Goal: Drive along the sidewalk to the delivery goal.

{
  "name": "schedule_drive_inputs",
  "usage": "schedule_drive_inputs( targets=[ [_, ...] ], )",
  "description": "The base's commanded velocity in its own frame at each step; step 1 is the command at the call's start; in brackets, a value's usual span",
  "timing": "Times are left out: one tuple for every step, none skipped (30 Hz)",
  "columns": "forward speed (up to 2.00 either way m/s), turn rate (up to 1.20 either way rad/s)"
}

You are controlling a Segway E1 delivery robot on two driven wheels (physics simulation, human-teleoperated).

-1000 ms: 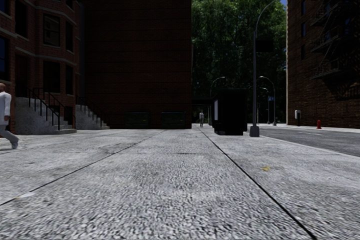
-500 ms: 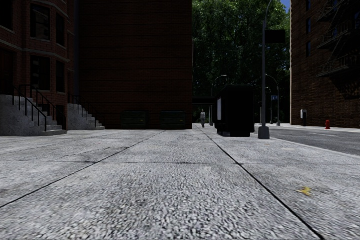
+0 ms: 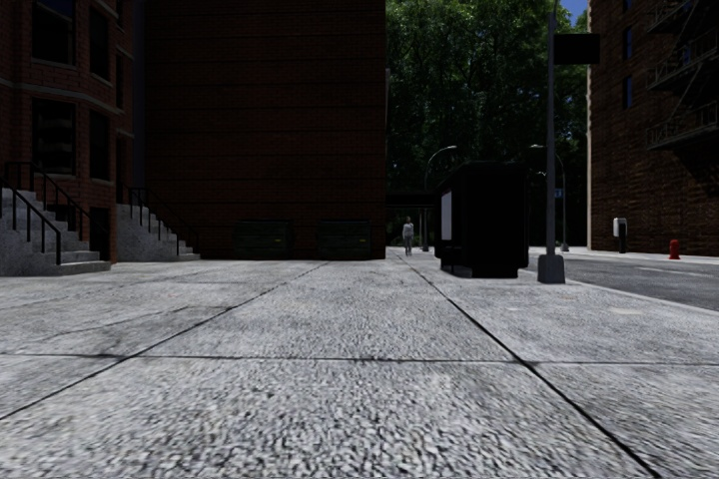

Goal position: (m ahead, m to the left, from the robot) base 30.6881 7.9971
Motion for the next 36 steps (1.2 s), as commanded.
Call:
schedule_drive_inputs(
  targets=[
    [2.0,0.0],
    [2.0,0.0],
    [2.0,0.0],
    [2.0,0.0],
    [2.0,0.0],
    [2.0,0.0],
    [2.0,0.0],
    [2.0,0.0],
    [2.0,0.0],
    [2.0,0.0],
    [2.0,0.0],
    [2.0,0.0],
    [2.0,0.0],
    [2.0,0.0],
    [2.0,0.0],
    [2.0,0.0],
    [2.0,0.0],
    [2.0,0.0],
    [2.0,0.0],
    [2.0,0.0],
    [2.0,0.0],
    [2.0,0.0],
    [2.0,0.0],
    [2.0,0.0],
    [2.0,0.0],
    [2.0,0.0],
    [2.0,0.0],
    [2.0,0.0],
    [2.0,0.0],
    [2.0,0.0],
    [2.0,0.0],
    [2.0,0.0],
    [2.0,0.0],
    [2.0,0.0],
    [2.0,0.0],
    [2.0,0.0]
  ],
)
